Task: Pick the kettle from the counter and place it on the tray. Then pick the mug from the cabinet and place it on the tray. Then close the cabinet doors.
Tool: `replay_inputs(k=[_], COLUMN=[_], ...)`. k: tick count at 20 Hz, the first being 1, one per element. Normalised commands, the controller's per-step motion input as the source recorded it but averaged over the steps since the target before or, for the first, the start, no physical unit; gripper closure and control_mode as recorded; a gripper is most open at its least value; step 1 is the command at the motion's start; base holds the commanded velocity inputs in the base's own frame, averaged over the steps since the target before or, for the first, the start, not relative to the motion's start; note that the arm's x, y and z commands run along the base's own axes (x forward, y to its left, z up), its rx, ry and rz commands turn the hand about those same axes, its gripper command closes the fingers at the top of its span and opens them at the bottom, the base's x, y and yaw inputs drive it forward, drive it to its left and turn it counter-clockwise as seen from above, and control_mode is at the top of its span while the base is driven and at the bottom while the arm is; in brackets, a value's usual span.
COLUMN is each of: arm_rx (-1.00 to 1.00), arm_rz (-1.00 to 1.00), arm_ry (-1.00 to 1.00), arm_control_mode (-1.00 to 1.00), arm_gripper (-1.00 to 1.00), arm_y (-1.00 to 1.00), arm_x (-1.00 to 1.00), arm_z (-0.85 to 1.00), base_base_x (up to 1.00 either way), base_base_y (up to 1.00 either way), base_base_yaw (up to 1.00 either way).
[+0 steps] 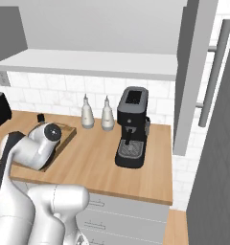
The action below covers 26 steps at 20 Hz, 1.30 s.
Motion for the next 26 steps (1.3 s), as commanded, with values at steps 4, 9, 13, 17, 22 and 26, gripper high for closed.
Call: replay_inputs(k=[4, 9, 13, 17, 22, 26], arm_rx=[0.13, 0.10, 0.14, 0.13, 0.08, 0.03], arm_rz=[0.00, 0.00, 0.00, 0.00, 0.00, 0.00], arm_ry=[0.00, 0.00, -0.08, -0.16, -0.20, -0.20], arm_control_mode=[-1.00, -1.00, -1.00, -1.00, -1.00, -1.00], arm_gripper=[1.00, 1.00, 1.00, 1.00, 1.00, 1.00], arm_y=[-0.14, -0.15, -0.16, -0.15, -0.03, 0.00], arm_x=[0.12, 0.15, 0.11, 0.08, 0.00, 0.00], arm_z=[-0.93, -1.00, -1.00, -1.00, -1.00, -1.00], base_base_x=[0.00, 0.00, 0.00, 0.00, 0.00, 0.00], base_base_y=[0.00, 0.00, 0.00, 0.00, 0.00, 0.00], base_base_yaw=[0.00, 0.00, 0.00, 0.00, 0.00, 0.00])
